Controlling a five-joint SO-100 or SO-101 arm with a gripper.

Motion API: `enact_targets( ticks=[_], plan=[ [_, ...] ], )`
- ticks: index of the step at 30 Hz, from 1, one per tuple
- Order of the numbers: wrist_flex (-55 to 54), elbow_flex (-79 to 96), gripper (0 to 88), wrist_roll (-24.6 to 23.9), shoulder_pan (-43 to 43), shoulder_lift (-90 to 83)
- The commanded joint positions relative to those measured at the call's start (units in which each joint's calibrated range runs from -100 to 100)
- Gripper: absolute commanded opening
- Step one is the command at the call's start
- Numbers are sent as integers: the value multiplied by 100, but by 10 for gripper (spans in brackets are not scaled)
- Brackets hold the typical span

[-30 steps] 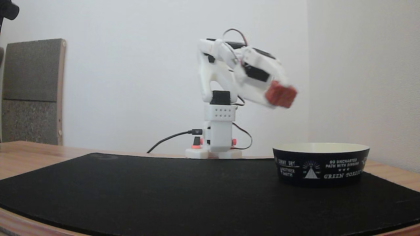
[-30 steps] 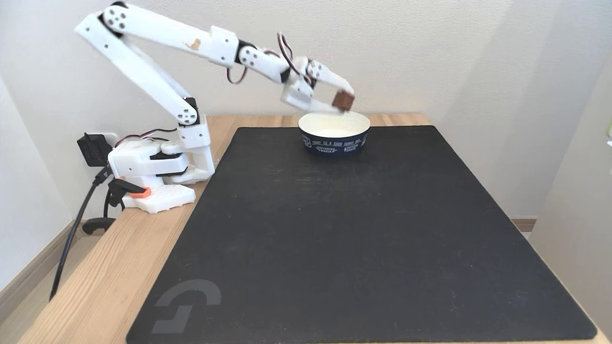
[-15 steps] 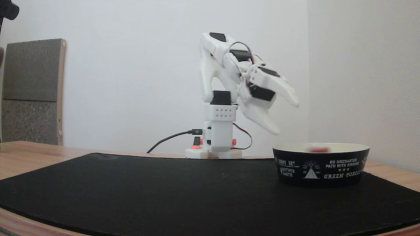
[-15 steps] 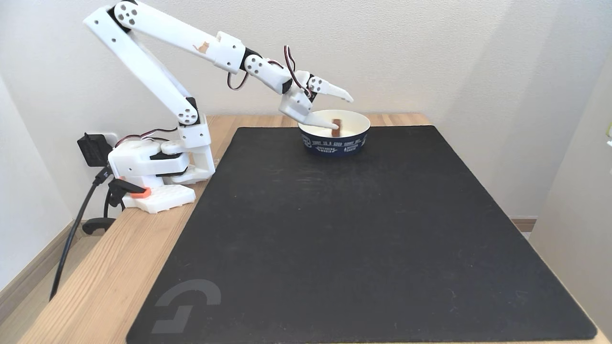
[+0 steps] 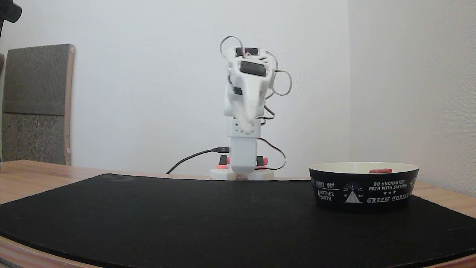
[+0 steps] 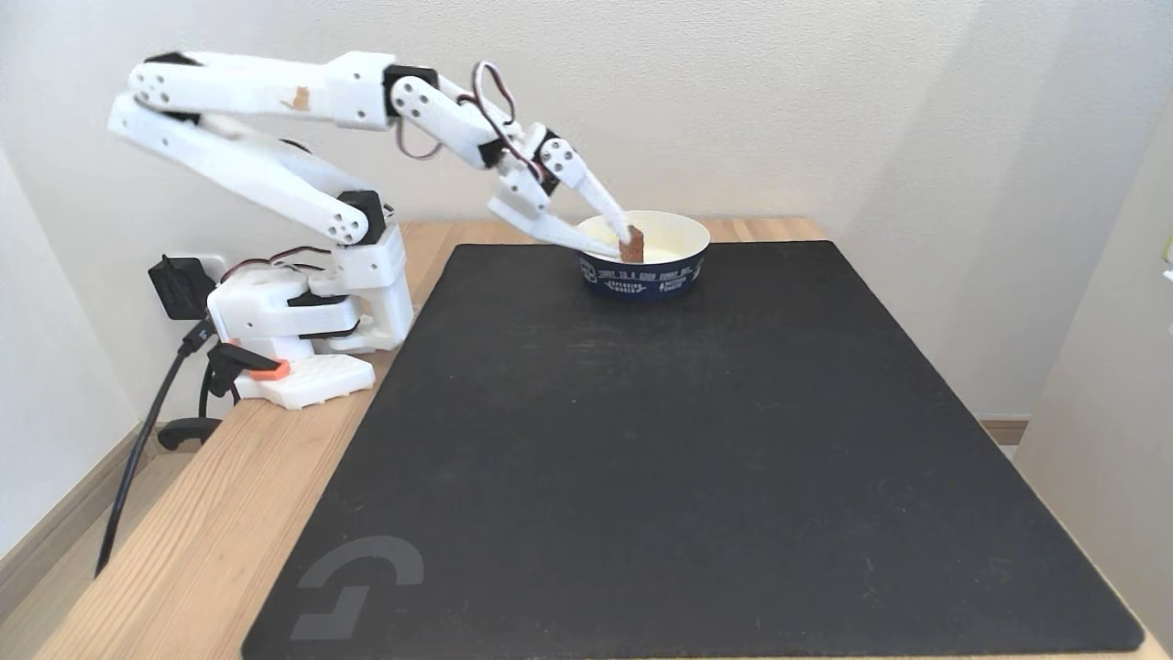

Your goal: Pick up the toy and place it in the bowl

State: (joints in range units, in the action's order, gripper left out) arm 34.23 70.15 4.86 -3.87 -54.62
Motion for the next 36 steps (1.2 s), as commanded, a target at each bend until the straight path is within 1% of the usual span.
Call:
enact_targets(
  ticks=[1,7,8,9,12,15,19,36],
  plan=[
    [522,984,37,-627,157,-1628],
    [1166,2499,37,-664,140,-3679],
    [1403,2886,37,-664,140,-4296],
    [1606,2958,37,-664,140,-4505],
    [1776,2931,37,-664,107,-4488],
    [1835,2931,37,-664,-161,-4496],
    [1818,2931,37,-648,-52,-4480],
    [1818,2931,37,-617,-77,-4480]
  ],
)
